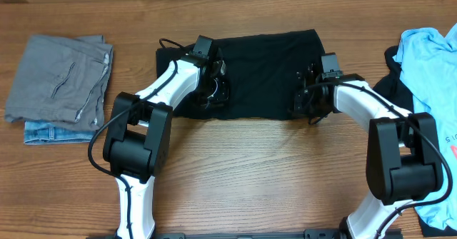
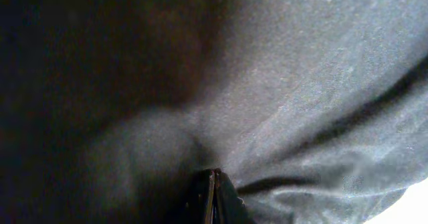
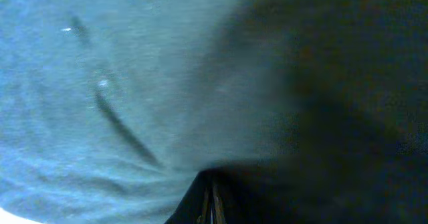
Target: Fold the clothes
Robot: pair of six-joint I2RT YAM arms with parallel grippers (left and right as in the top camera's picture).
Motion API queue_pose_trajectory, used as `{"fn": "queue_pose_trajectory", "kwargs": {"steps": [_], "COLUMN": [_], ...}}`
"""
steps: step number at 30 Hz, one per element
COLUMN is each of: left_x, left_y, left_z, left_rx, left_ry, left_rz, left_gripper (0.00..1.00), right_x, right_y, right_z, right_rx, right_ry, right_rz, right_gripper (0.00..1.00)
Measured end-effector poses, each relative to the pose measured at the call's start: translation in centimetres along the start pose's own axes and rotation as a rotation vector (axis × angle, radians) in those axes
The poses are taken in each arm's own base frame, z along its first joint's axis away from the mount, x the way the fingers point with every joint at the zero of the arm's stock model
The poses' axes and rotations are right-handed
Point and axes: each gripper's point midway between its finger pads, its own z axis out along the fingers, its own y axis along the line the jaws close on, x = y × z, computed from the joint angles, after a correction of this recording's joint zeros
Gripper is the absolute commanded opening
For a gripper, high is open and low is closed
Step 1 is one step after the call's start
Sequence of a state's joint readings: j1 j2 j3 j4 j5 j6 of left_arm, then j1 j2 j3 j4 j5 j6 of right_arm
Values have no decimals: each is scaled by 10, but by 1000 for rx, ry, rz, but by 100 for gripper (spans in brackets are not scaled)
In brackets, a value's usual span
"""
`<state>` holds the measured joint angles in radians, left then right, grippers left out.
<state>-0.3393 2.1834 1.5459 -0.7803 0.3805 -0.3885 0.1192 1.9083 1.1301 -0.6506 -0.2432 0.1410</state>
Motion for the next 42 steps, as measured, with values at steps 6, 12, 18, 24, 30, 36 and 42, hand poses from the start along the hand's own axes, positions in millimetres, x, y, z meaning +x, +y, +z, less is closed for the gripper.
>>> {"fn": "queue_pose_trajectory", "kwargs": {"steps": [6,12,18,24,30,36,42], "left_x": [-1,-2,-4,-12,-59,-85,-101], "left_y": [11,22,30,43,23,-8,-13], "left_z": [-4,-9,-13,-32,-87,-114,-74], "left_rx": [-72,-139,-167,-230,-226,-125,-44], "left_ry": [-15,-33,-39,-43,-234,-367,-352], "left_rz": [20,24,23,27,65,105,121], "left_gripper": [4,4,4,4,4,4,4], "right_x": [-5,-10,-11,-6,-51,-100,-118], "right_y": [-35,-77,-100,-112,-105,-56,-7], "right_z": [-10,-22,-29,-42,-87,-114,-110], "right_rx": [50,71,74,112,94,-60,-137], "right_ry": [-9,-33,-50,-12,-112,-275,-338], "right_rz": [102,242,314,366,358,240,114], "right_gripper": [4,4,4,4,4,4,4]}}
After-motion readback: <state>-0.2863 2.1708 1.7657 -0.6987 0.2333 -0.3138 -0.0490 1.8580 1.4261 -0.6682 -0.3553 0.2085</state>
